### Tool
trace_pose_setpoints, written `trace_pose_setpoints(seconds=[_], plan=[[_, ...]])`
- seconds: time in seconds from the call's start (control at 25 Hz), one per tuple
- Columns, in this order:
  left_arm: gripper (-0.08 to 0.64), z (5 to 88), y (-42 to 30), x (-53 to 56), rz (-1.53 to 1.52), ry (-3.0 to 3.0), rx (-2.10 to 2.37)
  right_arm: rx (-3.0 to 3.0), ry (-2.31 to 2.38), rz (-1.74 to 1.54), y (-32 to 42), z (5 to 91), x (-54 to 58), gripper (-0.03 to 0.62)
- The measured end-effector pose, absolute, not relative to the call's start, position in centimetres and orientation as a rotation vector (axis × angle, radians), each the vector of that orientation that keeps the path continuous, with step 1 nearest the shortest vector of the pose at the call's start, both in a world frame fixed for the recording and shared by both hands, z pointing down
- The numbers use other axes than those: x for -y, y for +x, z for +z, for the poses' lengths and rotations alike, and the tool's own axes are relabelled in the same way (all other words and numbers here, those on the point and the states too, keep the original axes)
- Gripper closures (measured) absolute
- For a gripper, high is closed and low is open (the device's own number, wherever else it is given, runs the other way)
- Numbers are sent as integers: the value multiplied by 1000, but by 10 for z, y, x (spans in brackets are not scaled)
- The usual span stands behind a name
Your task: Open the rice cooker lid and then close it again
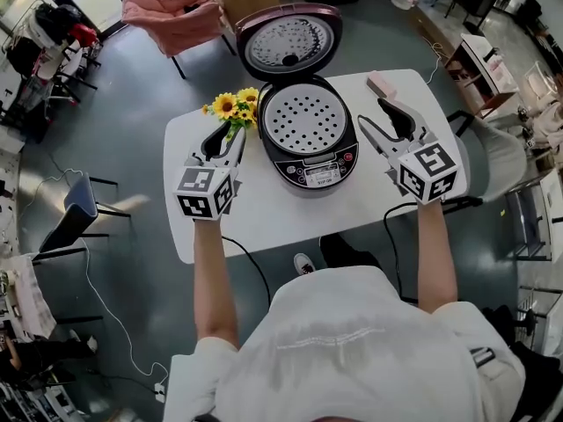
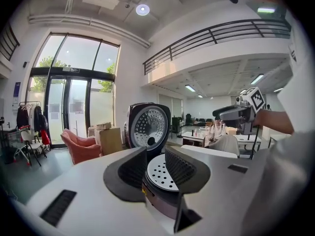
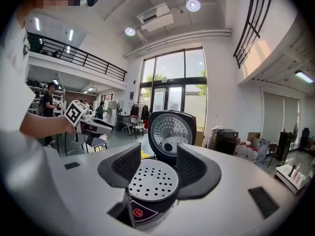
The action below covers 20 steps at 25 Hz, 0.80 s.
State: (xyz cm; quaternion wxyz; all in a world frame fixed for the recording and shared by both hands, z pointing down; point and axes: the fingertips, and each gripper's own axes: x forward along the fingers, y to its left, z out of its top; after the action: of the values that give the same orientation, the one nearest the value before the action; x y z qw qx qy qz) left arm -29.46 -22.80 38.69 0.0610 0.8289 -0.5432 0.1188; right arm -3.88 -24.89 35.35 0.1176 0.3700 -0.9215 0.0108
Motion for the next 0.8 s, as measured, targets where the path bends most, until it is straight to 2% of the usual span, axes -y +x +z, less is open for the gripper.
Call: trace_pose_setpoints(seconds=[0.64,0.8], plan=[[383,337,-283,367,582,2676,1635,2757,1092,78,-46,362,349,368],[345,313,-274,394,663,2766,1613,2752,1084,107,-46,371,359,368]])
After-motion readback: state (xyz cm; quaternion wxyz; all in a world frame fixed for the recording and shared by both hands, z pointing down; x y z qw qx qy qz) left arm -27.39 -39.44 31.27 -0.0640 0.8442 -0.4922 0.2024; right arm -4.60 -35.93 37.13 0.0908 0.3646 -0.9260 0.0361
